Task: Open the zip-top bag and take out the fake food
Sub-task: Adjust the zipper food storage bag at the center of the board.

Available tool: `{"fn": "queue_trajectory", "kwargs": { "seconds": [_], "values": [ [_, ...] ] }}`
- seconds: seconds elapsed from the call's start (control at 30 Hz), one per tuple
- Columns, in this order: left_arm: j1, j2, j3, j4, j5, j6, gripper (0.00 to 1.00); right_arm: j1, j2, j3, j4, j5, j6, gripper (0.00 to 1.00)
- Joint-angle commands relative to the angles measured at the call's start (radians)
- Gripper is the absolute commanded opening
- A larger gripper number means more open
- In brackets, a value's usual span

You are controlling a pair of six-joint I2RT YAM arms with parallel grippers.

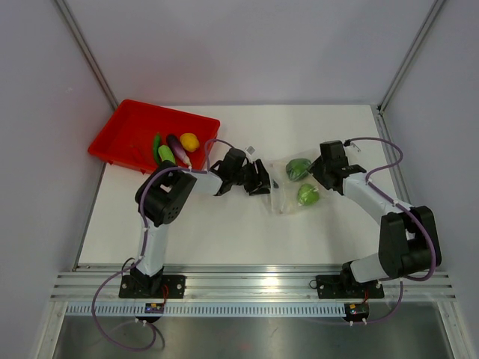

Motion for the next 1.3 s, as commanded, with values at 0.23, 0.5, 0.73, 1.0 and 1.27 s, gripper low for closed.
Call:
{"fn": "queue_trajectory", "kwargs": {
  "seconds": [0.23,0.5,0.73,1.0,1.27],
  "values": [
    [0.009,-0.084,-0.078,0.074,-0.02,-0.011,0.55,0.003,-0.037,0.021,-0.013,0.018,-0.022,0.59],
    [0.035,-0.2,-0.187,0.145,-0.043,-0.052,0.54,-0.002,-0.002,0.041,-0.045,0.05,-0.001,0.06],
    [0.053,-0.262,-0.271,0.221,-0.079,-0.087,0.56,-0.028,-0.013,0.028,-0.048,0.041,0.021,0.0],
    [0.058,-0.373,-0.354,0.257,-0.18,-0.067,0.62,-0.03,-0.007,0.027,-0.042,0.03,0.022,0.0],
    [0.052,-0.315,-0.298,0.238,-0.163,-0.041,0.73,-0.028,0.032,0.037,-0.033,0.004,0.018,0.0]
  ]
}}
